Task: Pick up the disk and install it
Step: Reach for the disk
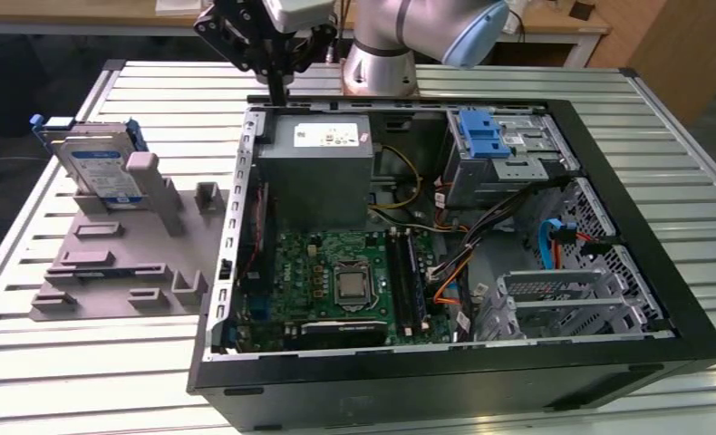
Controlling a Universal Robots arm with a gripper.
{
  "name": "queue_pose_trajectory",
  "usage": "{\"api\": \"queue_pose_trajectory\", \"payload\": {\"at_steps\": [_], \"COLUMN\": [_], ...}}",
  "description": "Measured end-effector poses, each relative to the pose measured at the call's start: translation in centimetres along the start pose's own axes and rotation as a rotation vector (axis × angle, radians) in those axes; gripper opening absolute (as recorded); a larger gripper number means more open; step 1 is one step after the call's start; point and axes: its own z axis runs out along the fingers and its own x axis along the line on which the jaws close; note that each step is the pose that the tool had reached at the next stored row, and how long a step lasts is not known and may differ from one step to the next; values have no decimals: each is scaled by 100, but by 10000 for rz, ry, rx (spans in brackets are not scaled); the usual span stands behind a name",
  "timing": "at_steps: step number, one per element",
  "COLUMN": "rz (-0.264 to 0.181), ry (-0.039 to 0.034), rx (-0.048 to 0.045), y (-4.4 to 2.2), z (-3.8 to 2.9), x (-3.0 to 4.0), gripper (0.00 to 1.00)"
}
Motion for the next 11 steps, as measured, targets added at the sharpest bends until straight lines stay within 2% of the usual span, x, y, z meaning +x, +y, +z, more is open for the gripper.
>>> {"api": "queue_pose_trajectory", "payload": {"at_steps": [11], "rz": [1], "ry": [1], "rx": [1], "y": [39], "z": [2], "x": [72], "gripper": [11]}}
